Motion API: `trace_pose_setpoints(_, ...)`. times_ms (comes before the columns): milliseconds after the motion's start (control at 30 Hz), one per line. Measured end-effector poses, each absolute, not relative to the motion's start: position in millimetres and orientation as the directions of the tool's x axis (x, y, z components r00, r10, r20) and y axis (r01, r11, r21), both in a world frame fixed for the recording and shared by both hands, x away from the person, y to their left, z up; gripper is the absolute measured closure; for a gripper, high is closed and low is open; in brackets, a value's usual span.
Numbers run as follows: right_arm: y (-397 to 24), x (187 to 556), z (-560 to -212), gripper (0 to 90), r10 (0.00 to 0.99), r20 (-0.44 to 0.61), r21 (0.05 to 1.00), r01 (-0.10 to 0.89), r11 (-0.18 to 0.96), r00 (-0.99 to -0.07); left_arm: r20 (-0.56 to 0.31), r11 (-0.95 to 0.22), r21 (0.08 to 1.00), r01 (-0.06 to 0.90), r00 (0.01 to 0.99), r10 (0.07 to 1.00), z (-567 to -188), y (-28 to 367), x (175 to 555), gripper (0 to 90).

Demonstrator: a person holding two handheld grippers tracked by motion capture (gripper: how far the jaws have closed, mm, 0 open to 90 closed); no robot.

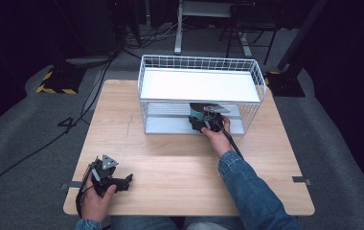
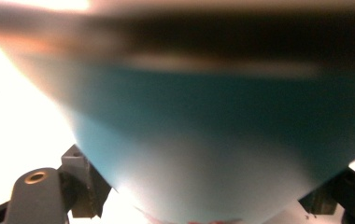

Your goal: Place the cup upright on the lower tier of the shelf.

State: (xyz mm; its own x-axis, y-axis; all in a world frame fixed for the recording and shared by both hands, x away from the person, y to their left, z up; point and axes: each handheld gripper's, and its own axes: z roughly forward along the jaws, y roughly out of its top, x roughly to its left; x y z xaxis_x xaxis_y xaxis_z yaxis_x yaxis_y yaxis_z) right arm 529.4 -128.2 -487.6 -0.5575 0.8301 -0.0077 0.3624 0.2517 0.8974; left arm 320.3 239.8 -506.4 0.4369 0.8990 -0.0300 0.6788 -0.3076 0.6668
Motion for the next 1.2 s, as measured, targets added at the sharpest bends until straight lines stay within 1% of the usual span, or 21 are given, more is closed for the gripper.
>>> trace_pose_setpoints(33,-127.9,528.9,-487.1,20.2,0.829,-0.024,0.896,0.356,0.266,-0.558,-0.030,-0.307,0.667,0.679,0.437,0.899,-506.4,239.7,320.3,0.1)
trace_pose_setpoints(100,-126.9,528.1,-486.7,15.4,0.829,-0.050,0.897,0.340,0.283,-0.558,-0.030,-0.308,0.667,0.679,0.437,0.899,-506.4,239.8,320.3,0.1)
trace_pose_setpoints(267,-125.3,525.7,-487.2,15.8,0.833,-0.088,0.896,0.322,0.305,-0.546,-0.030,-0.308,0.667,0.679,0.437,0.899,-506.4,239.8,320.3,0.1)
trace_pose_setpoints(500,-129.6,521.8,-485.1,15.8,0.833,-0.100,0.893,0.320,0.316,-0.543,-0.030,-0.308,0.667,0.679,0.437,0.899,-506.3,239.8,320.3,0.1)
trace_pose_setpoints(600,-131.6,517.7,-484.1,15.8,0.838,-0.075,0.889,0.344,0.301,-0.540,-0.030,-0.308,0.667,0.679,0.437,0.899,-506.4,239.8,320.3,0.1)
trace_pose_setpoints(767,-135.2,508.8,-481.3,15.8,0.832,-0.070,0.888,0.345,0.303,-0.550,-0.030,-0.308,0.667,0.679,0.437,0.899,-506.3,239.8,320.3,0.1)
trace_pose_setpoints(1200,-157.3,485.0,-460.4,15.9,0.821,-0.010,0.896,0.359,0.261,-0.571,-0.029,-0.310,0.668,0.677,0.440,0.898,-506.4,239.4,321.9,0.1)
